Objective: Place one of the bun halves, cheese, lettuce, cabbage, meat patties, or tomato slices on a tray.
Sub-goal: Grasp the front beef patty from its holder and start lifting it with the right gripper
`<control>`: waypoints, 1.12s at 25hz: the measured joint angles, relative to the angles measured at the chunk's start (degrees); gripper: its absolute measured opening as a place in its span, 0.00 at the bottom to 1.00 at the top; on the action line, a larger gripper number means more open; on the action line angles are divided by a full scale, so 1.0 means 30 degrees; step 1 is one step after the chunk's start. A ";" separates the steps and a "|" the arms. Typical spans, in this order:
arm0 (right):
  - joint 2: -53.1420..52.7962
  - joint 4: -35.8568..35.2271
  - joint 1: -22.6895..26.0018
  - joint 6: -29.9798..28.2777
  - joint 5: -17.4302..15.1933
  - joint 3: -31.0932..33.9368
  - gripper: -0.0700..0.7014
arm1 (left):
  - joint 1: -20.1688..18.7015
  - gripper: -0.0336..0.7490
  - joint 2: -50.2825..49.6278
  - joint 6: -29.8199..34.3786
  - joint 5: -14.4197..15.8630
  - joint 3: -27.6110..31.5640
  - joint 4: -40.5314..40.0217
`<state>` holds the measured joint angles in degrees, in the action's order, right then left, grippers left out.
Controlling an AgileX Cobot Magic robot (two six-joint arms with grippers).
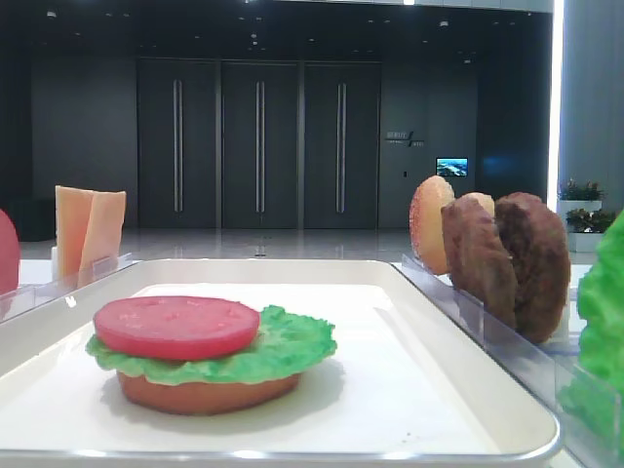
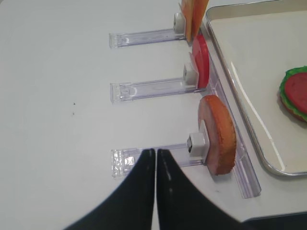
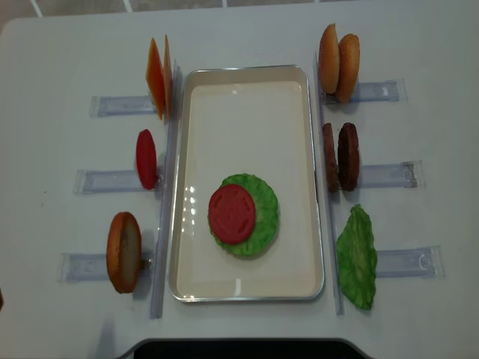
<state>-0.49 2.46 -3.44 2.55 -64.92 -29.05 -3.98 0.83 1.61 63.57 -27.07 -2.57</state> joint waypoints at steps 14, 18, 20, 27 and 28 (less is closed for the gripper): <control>0.0000 0.0000 0.0000 0.0000 0.0000 0.0000 0.44 | 0.0000 0.03 0.0000 0.0006 0.0000 0.0000 0.0000; 0.0000 0.0000 0.0000 0.0000 0.0000 0.0000 0.44 | 0.0000 0.03 0.0000 0.0006 0.0000 0.0000 0.0000; 0.0000 0.0000 0.0000 0.0000 0.0000 0.0000 0.44 | 0.0000 0.03 0.0000 0.0006 0.0000 0.0000 0.0000; 0.0000 0.0000 0.0000 0.0000 0.0000 0.0000 0.44 | 0.0000 0.03 0.0000 0.0006 0.0000 0.0000 0.0000; 0.0000 0.0000 0.0000 0.0000 0.0000 0.0000 0.44 | 0.0000 0.03 0.0000 0.0006 0.0000 0.0000 0.0000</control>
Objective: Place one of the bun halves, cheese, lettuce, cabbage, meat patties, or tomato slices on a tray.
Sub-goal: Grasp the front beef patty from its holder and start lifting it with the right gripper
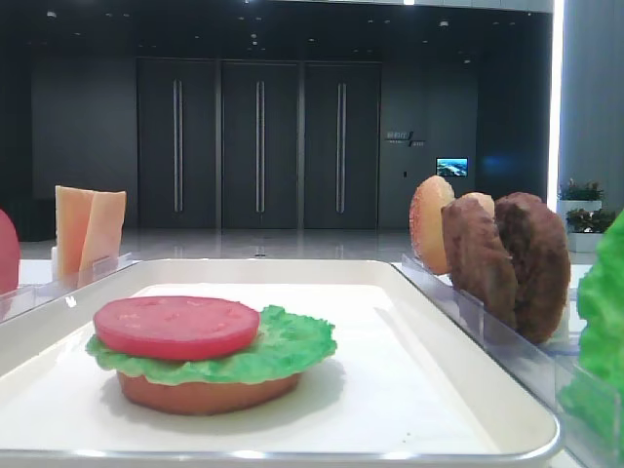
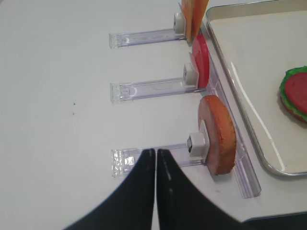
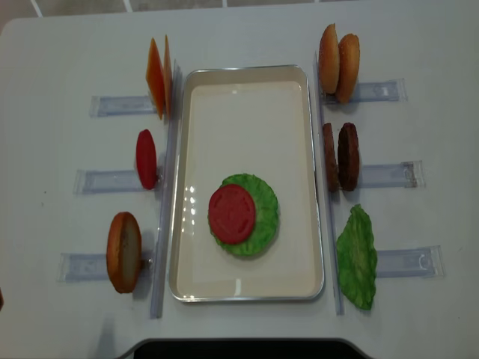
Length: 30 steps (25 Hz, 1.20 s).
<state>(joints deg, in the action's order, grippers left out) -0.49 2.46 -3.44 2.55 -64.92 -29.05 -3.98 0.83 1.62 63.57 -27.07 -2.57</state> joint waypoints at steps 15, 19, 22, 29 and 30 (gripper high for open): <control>0.3380 -0.0015 0.0000 0.0000 -0.0014 -0.1037 0.44 | 0.0000 0.03 0.0000 0.0000 0.0000 0.0000 0.0000; 0.6614 -0.0052 0.0000 0.0000 0.0004 -0.2602 0.44 | 0.0000 0.03 0.0000 0.0000 0.0000 0.0000 0.0000; 0.9294 -0.0202 0.0000 0.0000 -0.0015 -0.4068 0.44 | 0.0000 0.03 0.0000 0.0000 0.0000 0.0000 0.0000; 1.5325 -0.0278 0.0000 0.0000 -0.0924 -0.7775 0.44 | 0.0000 0.03 0.0000 0.0000 0.0000 0.0000 0.0000; 1.6132 -0.0278 0.0000 0.0000 -0.1175 -0.8249 0.44 | 0.0000 0.03 0.0000 0.0016 0.0000 0.0000 0.0000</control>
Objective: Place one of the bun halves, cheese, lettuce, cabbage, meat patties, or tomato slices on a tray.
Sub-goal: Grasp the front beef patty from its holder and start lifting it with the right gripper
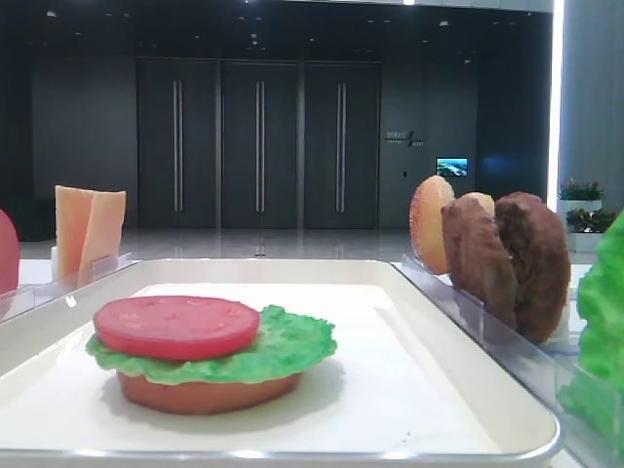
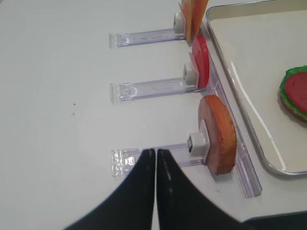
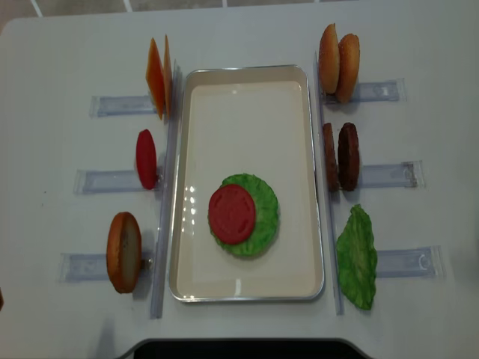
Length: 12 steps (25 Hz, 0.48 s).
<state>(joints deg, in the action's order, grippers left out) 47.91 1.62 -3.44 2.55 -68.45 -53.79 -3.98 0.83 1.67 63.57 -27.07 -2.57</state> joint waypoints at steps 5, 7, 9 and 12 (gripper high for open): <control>0.3894 -0.0038 0.0000 0.0000 -0.0391 -0.1775 0.44 | 0.0000 0.03 0.0000 0.0280 0.0000 0.0000 0.0000; 0.4960 -0.0050 0.0000 0.0000 -0.0391 -0.2293 0.44 | 0.0000 0.03 0.0000 0.0296 0.0000 0.0000 0.0000; 0.5738 -0.0059 0.0000 -0.0039 -0.0399 -0.2691 0.44 | 0.0000 0.03 0.0000 0.0296 0.0000 0.0000 0.0000; 0.6770 -0.0074 0.0015 -0.0265 -0.0437 -0.3062 0.44 | 0.0000 0.03 0.0000 0.0296 0.0000 0.0000 0.0000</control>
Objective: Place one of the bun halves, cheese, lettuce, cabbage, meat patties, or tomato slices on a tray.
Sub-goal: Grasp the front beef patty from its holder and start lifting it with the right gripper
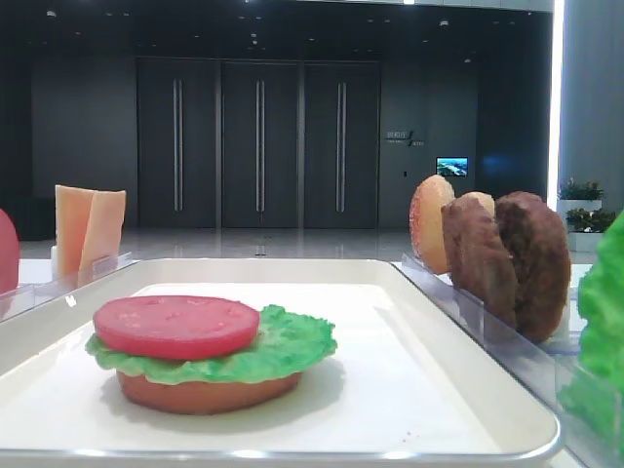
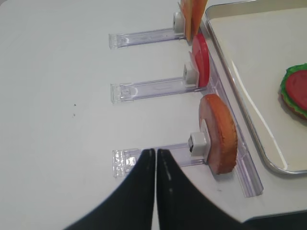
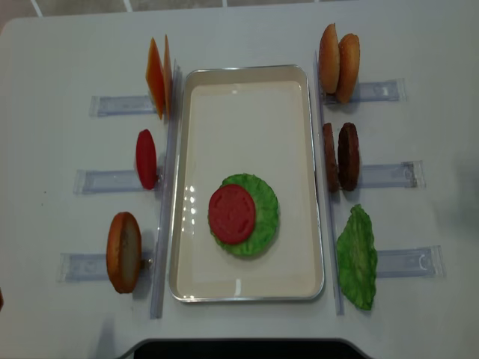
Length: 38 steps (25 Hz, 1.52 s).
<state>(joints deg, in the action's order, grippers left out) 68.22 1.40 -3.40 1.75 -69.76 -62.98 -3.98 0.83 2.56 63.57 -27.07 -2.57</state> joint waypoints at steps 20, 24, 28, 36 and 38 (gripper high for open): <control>0.0744 -0.1595 -0.5273 0.2795 0.1362 -0.0315 0.61 | 0.0000 0.03 0.0000 0.0000 0.0000 0.0000 0.0000; 0.1178 -0.0891 -0.8044 0.5401 0.2615 -0.0331 0.62 | 0.0000 0.03 0.0000 0.0000 0.0000 0.0000 0.0000; 0.2322 -0.0604 -0.9797 0.7075 0.3451 -0.0365 0.62 | 0.0000 0.03 0.0000 0.0000 0.0000 0.0000 0.0000; 0.4418 -0.0685 -1.0312 0.7633 0.5094 -0.0514 0.62 | 0.0000 0.03 0.0000 0.0000 0.0000 0.0000 0.0000; 0.4832 -0.0735 -1.0312 0.7633 0.5507 -0.0528 0.62 | 0.0000 0.03 0.0000 0.0000 0.0000 0.0000 0.0000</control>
<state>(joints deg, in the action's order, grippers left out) 82.71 -0.80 -34.34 24.65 -53.24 -64.57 -3.98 0.83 2.56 63.57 -27.07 -2.57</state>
